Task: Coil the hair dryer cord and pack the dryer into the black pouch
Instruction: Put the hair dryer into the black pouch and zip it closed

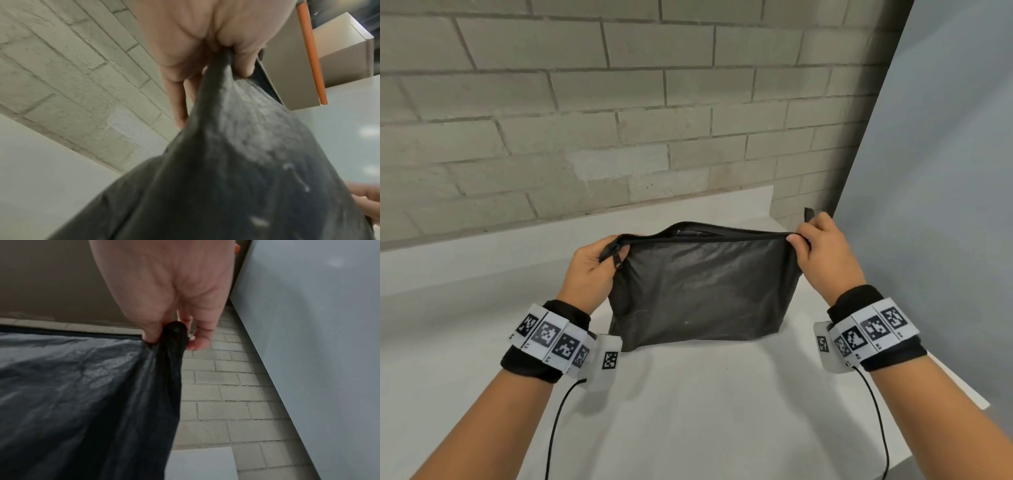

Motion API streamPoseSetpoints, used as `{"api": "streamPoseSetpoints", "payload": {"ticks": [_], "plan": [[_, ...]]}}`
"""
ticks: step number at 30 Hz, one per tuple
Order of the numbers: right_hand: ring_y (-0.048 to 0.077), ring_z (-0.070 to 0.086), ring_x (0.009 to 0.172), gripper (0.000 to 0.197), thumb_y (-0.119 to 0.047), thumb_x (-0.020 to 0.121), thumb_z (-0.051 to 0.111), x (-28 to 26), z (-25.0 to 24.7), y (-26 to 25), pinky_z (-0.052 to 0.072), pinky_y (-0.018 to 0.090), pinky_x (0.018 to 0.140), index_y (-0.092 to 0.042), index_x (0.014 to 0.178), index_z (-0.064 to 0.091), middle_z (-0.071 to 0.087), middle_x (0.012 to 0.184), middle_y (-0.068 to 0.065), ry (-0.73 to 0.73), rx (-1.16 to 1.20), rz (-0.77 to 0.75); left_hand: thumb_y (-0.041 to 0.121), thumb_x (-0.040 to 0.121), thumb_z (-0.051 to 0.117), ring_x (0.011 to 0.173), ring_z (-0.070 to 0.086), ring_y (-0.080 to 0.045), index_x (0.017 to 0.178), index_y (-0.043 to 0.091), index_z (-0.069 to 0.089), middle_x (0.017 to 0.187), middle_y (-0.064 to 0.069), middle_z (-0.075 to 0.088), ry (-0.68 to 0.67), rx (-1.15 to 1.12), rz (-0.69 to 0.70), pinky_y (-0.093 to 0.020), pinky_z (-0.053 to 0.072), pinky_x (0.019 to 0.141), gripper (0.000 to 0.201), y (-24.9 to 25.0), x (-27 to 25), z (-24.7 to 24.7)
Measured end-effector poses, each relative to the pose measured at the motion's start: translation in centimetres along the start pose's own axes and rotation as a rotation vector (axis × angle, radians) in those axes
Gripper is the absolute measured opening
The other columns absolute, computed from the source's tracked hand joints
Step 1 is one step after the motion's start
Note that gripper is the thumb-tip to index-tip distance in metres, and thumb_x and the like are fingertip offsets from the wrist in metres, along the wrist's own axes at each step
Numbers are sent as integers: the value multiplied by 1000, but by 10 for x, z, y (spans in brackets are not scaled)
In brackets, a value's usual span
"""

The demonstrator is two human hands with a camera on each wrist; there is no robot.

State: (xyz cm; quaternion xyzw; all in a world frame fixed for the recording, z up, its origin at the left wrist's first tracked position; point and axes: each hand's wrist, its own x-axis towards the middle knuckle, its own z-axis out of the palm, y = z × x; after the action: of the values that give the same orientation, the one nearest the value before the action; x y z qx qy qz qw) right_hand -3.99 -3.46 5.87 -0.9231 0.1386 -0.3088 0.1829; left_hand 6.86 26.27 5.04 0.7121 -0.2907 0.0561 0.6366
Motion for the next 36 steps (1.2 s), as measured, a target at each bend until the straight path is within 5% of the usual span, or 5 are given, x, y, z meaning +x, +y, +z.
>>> {"api": "streamPoseSetpoints", "payload": {"ticks": [8, 22, 27, 32, 36], "plan": [[35, 49, 102, 24, -14, 83, 59, -10, 9, -55, 42, 46, 87, -10, 106, 63, 56, 108, 15, 100, -39, -91, 2, 89, 48, 66, 58, 14, 108, 12, 58, 62, 29, 66, 85, -40, -40, -2, 43, 64, 23, -1, -2, 18], [23, 50, 75, 25, -34, 90, 52, -28, 28, -163, 36, 27, 63, -11, 85, 43, 54, 82, 9, -340, 163, -300, 13, 72, 45, 60, 58, 2, 63, 42, 67, 59, 20, 66, -112, 98, 12, -12, 47, 61, 37, 3, -15, 25], [27, 54, 78, 22, -16, 96, 39, -30, 29, -158, 35, 28, 65, -1, 105, 52, 60, 91, 15, -342, 169, -376, 6, 87, 51, 59, 54, 1, 108, 17, 57, 63, 15, 61, -96, 246, 84, -9, 42, 59, 24, 1, -15, 26], [6, 42, 53, 15, -16, 94, 43, -27, 28, -153, 35, 15, 50, -6, 88, 52, 45, 60, -5, -348, 436, -247, 19, 91, 45, 54, 52, 5, 83, 19, 44, 58, 10, 49, -64, 323, 193, -7, 36, 50, 7, 2, -22, 30], [24, 53, 60, 14, -13, 93, 44, -16, 26, -146, 44, 31, 58, -5, 83, 49, 55, 64, 8, -251, 394, -229, 40, 86, 37, 79, 55, 20, 106, 22, 57, 87, 22, 61, -41, 260, 218, 0, 39, 72, 34, -4, -23, 27]]}}
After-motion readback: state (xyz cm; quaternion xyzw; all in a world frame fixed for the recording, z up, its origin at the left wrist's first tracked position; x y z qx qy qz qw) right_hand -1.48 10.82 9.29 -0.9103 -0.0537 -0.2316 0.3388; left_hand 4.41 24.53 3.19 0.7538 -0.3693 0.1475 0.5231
